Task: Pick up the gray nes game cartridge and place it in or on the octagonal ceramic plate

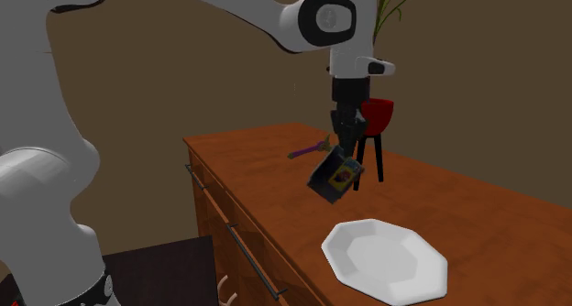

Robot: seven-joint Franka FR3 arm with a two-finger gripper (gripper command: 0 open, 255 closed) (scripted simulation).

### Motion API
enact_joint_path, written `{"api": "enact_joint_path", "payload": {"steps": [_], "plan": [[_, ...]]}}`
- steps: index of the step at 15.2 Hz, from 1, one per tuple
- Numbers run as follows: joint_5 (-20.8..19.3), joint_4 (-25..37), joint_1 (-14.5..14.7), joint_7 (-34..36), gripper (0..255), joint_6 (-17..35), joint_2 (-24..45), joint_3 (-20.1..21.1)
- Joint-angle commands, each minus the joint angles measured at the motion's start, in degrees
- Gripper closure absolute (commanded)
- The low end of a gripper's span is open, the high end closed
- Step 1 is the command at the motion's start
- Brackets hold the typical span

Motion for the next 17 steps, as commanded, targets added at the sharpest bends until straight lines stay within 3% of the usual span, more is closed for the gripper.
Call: {"api": "enact_joint_path", "payload": {"steps": [1,9,17], "plan": [[-0.01,1.18,-1.4,-2.82,255,-0.37,0.79,-1.33],[0.3,9.22,-7.07,-13.58,255,-3.59,5.55,-6.29],[0.25,4.45,-7.08,-13.54,255,2.29,6.66,-6.29]]}}
